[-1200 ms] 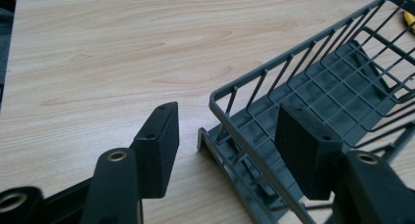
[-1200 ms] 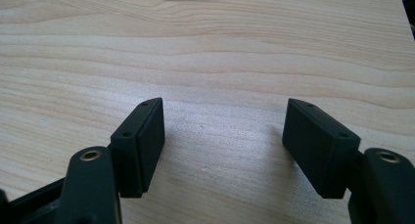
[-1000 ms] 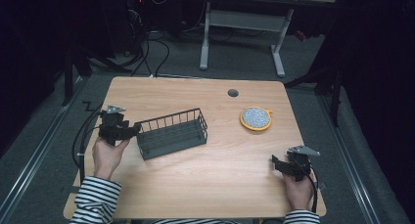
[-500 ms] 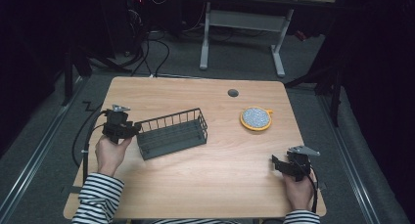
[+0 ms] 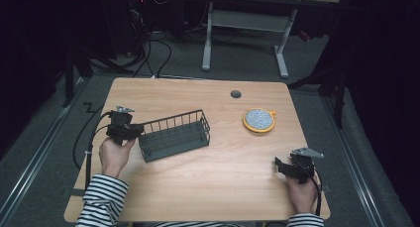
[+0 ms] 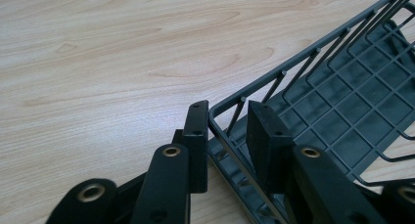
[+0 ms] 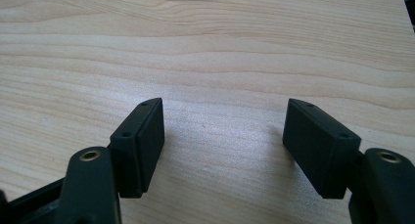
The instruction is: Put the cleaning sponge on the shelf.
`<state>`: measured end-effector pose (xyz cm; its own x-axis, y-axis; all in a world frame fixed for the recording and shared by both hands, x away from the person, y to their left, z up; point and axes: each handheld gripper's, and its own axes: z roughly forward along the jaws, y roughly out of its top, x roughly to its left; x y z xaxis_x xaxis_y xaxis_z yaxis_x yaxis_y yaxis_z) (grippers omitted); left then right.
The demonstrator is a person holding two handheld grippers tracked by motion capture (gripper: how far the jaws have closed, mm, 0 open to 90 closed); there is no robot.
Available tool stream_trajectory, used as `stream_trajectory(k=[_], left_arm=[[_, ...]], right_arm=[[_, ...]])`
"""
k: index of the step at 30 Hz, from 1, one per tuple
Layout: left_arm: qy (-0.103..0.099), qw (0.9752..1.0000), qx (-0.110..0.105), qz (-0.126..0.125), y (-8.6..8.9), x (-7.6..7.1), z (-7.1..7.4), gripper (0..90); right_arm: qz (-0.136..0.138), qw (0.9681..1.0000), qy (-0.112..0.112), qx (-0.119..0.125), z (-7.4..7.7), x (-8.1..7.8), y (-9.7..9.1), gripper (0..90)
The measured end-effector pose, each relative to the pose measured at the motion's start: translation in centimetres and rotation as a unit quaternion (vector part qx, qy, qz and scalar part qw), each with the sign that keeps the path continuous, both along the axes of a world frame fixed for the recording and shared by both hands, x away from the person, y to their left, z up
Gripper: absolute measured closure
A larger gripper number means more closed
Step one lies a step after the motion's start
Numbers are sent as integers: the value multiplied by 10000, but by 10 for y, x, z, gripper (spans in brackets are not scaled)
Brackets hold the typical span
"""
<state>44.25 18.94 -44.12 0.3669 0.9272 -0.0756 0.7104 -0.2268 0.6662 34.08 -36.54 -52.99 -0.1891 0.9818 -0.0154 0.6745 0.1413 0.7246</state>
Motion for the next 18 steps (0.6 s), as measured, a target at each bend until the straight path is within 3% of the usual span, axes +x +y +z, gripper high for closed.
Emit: stream_trajectory(k=[11, 18], left_arm=[[-25, 9998, -153, -89, -8, 1, -1, 725], [-20, 9995, -224, -238, -27, 3, -2, 725]], right_arm=[[11, 10000, -3, -1, 0, 0, 0, 321], [28, 10000, -9, -11, 0, 0, 0, 321]])
